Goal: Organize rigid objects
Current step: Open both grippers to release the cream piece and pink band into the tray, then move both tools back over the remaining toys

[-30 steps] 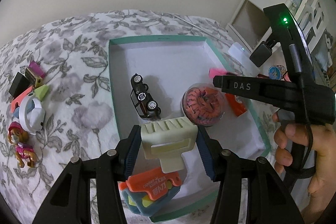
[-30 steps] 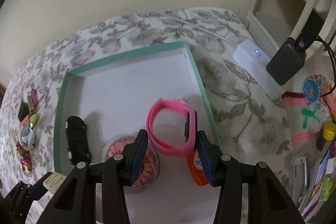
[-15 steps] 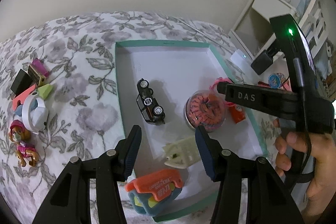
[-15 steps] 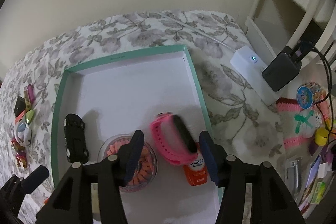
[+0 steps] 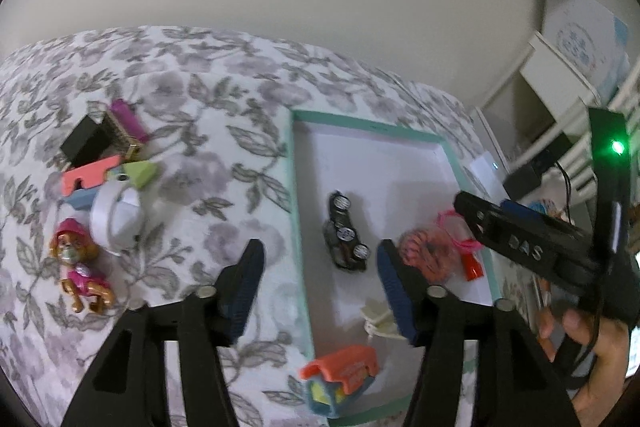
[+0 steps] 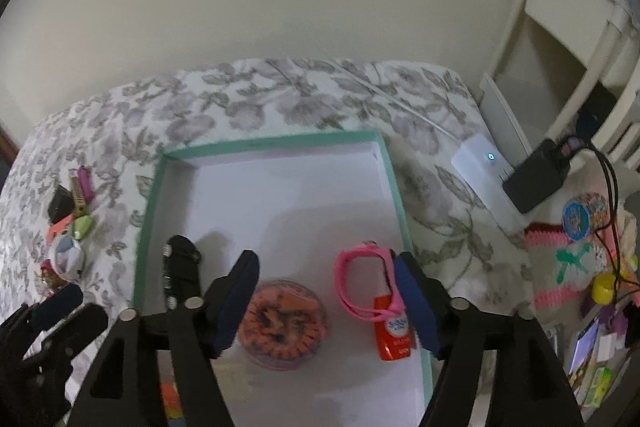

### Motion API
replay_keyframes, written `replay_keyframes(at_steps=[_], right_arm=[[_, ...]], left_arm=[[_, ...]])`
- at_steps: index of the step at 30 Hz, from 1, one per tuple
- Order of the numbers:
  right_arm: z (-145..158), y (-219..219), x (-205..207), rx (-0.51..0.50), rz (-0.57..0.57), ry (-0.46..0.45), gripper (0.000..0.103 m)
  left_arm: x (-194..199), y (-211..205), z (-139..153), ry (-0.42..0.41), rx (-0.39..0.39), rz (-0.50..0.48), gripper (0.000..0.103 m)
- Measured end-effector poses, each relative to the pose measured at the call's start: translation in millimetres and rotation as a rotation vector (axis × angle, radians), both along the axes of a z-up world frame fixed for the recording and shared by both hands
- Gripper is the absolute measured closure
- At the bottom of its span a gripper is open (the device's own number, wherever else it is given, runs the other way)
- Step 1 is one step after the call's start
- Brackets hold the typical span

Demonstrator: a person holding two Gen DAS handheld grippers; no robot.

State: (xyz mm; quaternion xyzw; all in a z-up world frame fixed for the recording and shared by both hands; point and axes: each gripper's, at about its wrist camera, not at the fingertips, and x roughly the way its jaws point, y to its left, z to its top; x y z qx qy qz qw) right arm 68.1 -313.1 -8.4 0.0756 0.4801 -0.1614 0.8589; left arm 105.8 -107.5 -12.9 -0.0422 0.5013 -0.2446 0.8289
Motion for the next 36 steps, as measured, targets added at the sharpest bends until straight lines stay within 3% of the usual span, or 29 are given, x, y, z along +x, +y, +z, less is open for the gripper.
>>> replay_keyframes(at_steps=[6, 9, 14, 16, 29, 31, 36], right_arm=[[2.2, 17.6, 6.3, -0.046, 0.058, 0.001, 0.02], [3.3, 23.9, 7.8, -0.059, 0.071, -0.003, 0.016], [4.0, 31.2, 9.5, -0.062, 0.089, -0.008, 0.012], [5.4, 34.3, 9.9, -0.068, 0.094, -0.014, 0.003], [16.0, 59.4, 14.9, -0.095, 0.147, -0.056, 0.0], [17.7, 65.6, 16.8, -0.084, 0.156, -0.067, 0.0], [23.7, 84.3, 22.5, -0.026, 0.192, -0.106, 0.0]], left_arm=[[11.7, 22.0, 2.5, 0.011, -0.006, 0.105, 0.032], [14.3, 25.7, 0.6, 0.004, 0.01, 0.13, 0.015], [15.1, 31.2, 1.2, -0.007, 0.027, 0.158, 0.014], [17.2, 34.5, 1.0, -0.005, 0.032, 0.171, 0.011], [31.3, 71.3, 10.6, 0.012, 0.006, 0.257, 0.007], [33.6, 77.8, 12.6, 0.014, 0.0, 0.259, 0.003], [39.8, 97.7, 15.5, 0.029, 0.005, 0.284, 0.002]])
